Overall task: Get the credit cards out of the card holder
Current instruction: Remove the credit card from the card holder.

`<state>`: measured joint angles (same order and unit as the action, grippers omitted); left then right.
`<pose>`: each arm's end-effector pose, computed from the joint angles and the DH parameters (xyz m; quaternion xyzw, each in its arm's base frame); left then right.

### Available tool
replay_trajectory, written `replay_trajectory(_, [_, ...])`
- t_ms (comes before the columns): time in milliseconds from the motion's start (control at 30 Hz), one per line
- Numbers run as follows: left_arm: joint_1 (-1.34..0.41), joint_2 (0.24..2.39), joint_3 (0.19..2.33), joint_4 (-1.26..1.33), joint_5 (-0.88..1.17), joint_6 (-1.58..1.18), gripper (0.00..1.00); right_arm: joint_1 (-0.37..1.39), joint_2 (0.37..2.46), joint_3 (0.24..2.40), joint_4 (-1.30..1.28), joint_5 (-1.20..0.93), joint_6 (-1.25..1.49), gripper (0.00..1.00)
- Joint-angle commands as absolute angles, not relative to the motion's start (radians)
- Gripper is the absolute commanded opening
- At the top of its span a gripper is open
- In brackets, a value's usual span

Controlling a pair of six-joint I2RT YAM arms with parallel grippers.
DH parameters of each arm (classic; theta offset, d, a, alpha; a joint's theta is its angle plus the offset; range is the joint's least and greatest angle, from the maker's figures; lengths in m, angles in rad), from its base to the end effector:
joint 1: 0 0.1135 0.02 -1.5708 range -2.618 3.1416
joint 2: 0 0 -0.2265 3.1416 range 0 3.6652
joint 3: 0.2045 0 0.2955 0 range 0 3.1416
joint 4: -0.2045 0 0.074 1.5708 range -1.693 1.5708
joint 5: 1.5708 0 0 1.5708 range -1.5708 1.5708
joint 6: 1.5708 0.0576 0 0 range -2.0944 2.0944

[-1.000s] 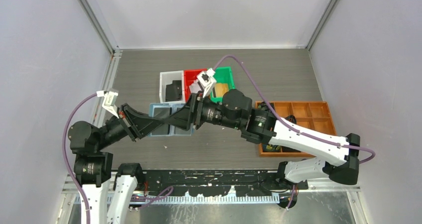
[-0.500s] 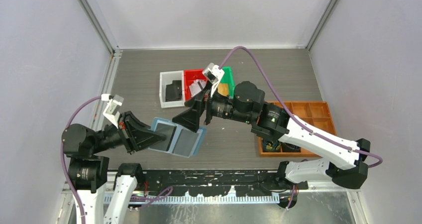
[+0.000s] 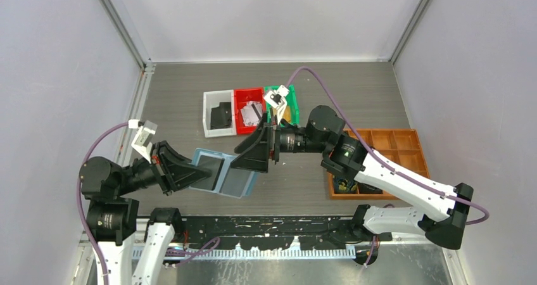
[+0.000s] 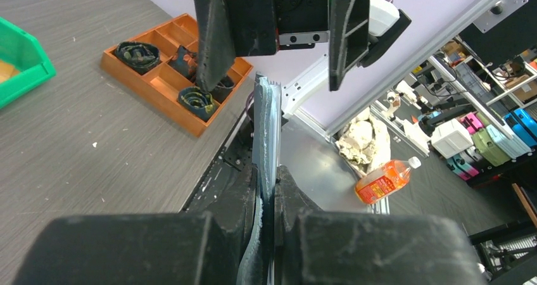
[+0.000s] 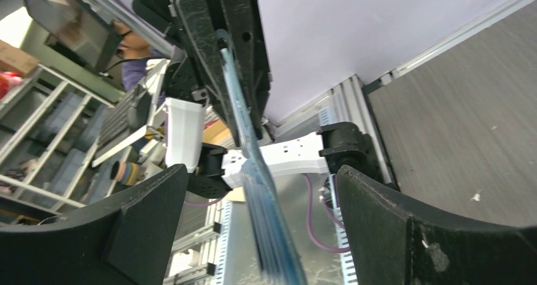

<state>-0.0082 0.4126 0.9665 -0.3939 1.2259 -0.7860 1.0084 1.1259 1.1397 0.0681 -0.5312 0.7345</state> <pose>0.1189 -0.0552 0.4225 0.2042 0.6568 -0.5848 0.4300 0.1535 0.2983 0.3921 -0.2805 0.6213 0.6576 0.3207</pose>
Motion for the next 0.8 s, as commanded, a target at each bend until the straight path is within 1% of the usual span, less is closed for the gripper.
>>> replay_trajectory(0, [-0.009,0.412,1.002,-0.401,1.199,-0.755,0.00,1.011,1.108,1.141,0.183,-0.616,0.817,0.91])
replay_trajectory(100, [-0.009,0.420,1.008,-0.402,1.189,-0.758,0.00,1.011,1.109,1.139,0.142,-0.622,0.804,0.84])
replay_trajectory(233, [-0.009,0.434,1.020,-0.400,1.187,-0.780,0.00,1.018,1.116,1.119,0.094,-0.603,0.772,0.70])
replay_trajectory(367, [-0.009,0.444,1.018,-0.396,1.192,-0.826,0.00,1.035,1.177,1.143,0.119,-0.610,0.761,0.62])
replay_trajectory(500, [-0.009,0.455,0.997,-0.315,1.191,-0.917,0.00,1.046,1.216,1.163,0.173,-0.655,0.784,0.51])
replay_trajectory(533, [-0.009,0.457,1.000,-0.316,1.192,-0.920,0.00,1.046,1.214,1.154,0.197,-0.665,0.792,0.46])
replay_trajectory(600, [-0.008,0.459,1.001,-0.326,1.191,-0.917,0.00,1.045,1.196,1.132,0.231,-0.672,0.798,0.31])
replay_trajectory(633, [-0.009,0.459,0.998,-0.336,1.193,-0.911,0.07,1.046,1.183,1.121,0.241,-0.666,0.794,0.20])
replay_trajectory(667, [-0.009,0.458,0.993,-0.343,1.198,-0.906,0.17,1.045,1.169,1.104,0.253,-0.657,0.787,0.14])
replay_trajectory(700, [-0.009,0.455,0.986,-0.346,1.205,-0.905,0.27,1.044,1.153,1.092,0.260,-0.646,0.781,0.11])
replay_trajectory(733, [-0.009,0.453,0.978,-0.349,1.212,-0.905,0.35,1.042,1.139,1.081,0.269,-0.636,0.778,0.10])
replay_trajectory(767, [-0.009,0.450,0.973,-0.352,1.216,-0.905,0.38,1.039,1.129,1.074,0.276,-0.633,0.776,0.10])
